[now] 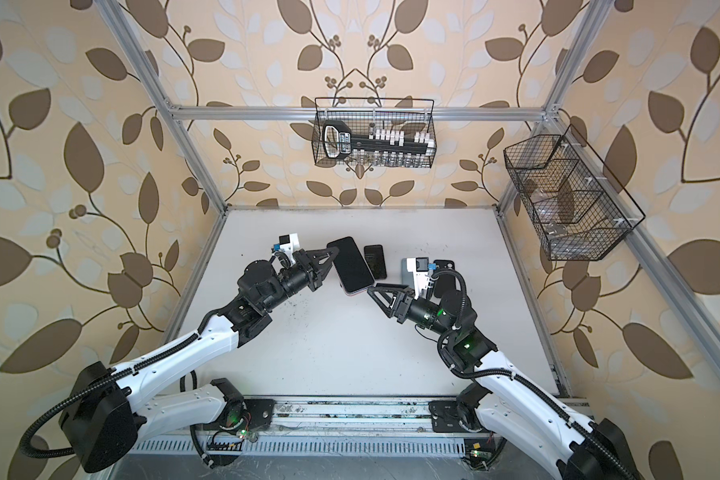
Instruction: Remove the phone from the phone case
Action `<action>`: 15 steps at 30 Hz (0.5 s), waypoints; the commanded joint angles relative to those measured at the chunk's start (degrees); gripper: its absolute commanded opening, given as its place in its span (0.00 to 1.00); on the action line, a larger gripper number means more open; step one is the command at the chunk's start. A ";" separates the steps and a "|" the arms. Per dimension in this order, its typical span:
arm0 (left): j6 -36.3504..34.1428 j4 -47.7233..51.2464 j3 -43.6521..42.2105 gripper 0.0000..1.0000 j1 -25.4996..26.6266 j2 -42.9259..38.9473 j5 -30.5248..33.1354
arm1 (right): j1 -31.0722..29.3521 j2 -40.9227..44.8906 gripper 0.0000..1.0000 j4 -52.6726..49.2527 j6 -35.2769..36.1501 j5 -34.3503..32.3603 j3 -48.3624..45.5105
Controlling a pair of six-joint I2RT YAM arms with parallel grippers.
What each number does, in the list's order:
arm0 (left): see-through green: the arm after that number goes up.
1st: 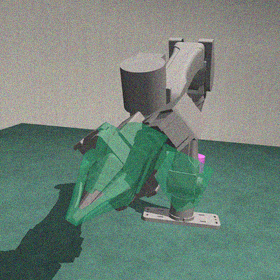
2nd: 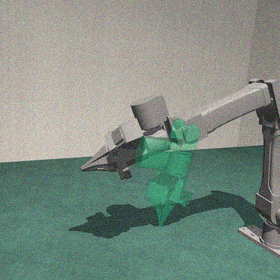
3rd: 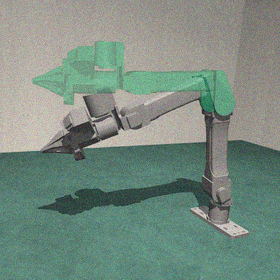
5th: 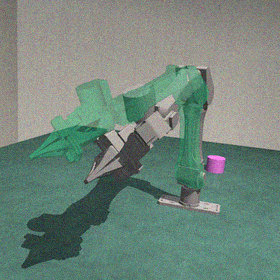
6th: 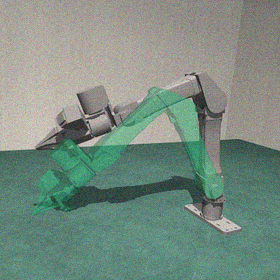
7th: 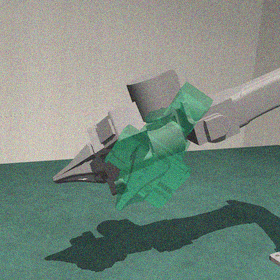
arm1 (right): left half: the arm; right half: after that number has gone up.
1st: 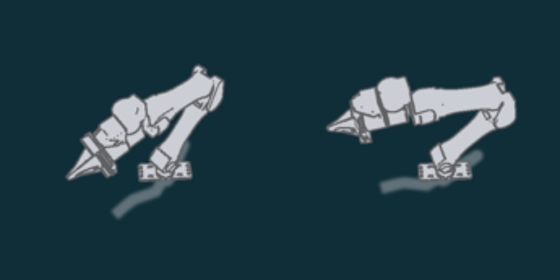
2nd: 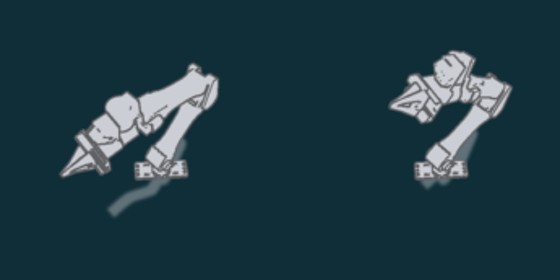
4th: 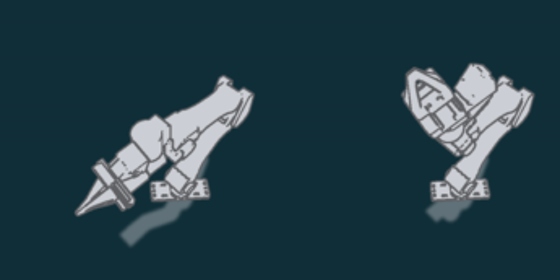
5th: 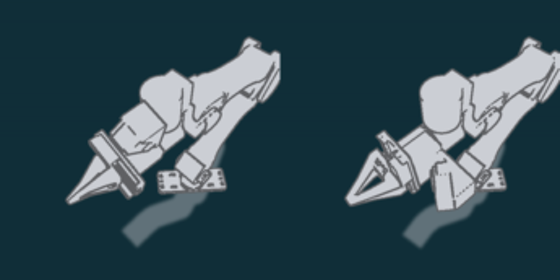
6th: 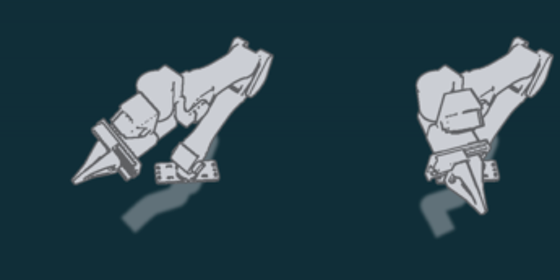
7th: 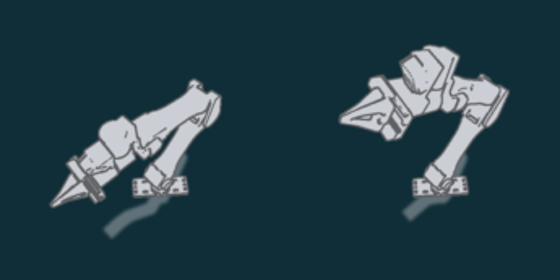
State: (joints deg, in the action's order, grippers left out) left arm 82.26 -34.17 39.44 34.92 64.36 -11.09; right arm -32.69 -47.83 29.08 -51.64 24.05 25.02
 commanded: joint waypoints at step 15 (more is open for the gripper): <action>3.83 -12.49 0.84 0.00 2.17 0.11 2.08 | -0.71 -1.65 0.58 7.44 -2.50 -3.62 -0.58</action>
State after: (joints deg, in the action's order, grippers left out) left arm 84.68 -39.22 39.20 36.42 65.19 -8.51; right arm -33.19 -49.15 34.17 -53.17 21.41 24.95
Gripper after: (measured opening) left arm 0.118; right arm 0.579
